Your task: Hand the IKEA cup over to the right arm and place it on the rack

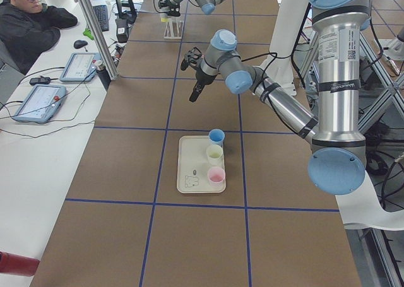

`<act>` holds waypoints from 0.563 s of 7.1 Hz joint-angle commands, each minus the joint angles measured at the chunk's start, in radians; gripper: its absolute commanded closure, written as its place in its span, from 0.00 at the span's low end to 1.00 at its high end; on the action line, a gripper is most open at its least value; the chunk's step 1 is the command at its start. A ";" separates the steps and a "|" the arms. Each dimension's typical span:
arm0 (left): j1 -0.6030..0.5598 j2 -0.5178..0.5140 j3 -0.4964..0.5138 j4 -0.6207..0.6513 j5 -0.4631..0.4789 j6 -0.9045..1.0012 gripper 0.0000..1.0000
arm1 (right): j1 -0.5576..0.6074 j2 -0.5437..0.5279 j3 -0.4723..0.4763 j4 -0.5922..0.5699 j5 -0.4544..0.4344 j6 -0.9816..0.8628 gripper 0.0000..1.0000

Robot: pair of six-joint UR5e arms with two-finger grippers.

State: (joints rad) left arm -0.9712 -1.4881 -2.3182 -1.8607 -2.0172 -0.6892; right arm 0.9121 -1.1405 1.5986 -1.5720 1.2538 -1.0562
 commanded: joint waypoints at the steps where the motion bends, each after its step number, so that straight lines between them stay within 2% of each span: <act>1: -0.001 0.000 -0.003 0.000 0.000 -0.001 0.00 | -0.006 0.010 0.000 0.001 -0.001 0.002 0.01; 3: -0.001 -0.001 -0.007 0.000 0.000 -0.026 0.00 | -0.006 0.051 0.006 0.001 0.006 0.007 0.01; 4: 0.000 -0.001 -0.009 0.000 0.000 -0.026 0.00 | -0.006 0.091 0.017 0.000 0.041 0.033 0.01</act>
State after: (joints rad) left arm -0.9723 -1.4888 -2.3246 -1.8607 -2.0172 -0.7086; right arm 0.9068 -1.0933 1.6054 -1.5711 1.2655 -1.0447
